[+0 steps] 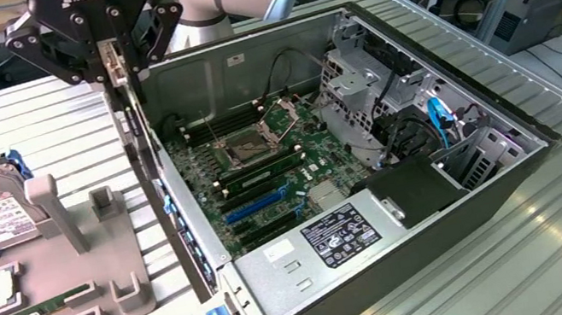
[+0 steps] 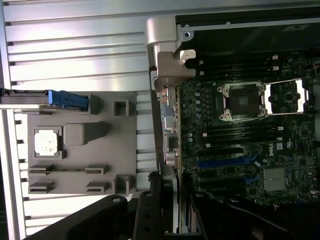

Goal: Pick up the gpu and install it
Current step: 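Pick up the gpu and move the gpu toward the slot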

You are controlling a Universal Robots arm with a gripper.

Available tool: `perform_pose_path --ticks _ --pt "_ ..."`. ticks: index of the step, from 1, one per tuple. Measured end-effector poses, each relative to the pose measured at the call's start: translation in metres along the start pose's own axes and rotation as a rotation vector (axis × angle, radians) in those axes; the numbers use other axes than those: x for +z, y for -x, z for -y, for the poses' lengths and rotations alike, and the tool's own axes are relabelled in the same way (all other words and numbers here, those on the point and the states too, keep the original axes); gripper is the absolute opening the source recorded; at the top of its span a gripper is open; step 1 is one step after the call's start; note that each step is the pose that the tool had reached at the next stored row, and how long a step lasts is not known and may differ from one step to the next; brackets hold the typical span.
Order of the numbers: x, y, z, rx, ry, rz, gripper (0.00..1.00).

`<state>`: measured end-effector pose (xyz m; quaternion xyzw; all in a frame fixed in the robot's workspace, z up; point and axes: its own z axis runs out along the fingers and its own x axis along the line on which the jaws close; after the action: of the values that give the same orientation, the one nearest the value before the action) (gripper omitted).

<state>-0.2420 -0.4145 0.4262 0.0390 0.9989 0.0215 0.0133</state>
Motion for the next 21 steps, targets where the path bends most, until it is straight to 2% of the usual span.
perform_pose_path --ticks 21 --pt "0.0006 0.020 -0.0016 0.000 0.0000 0.0000 0.27"
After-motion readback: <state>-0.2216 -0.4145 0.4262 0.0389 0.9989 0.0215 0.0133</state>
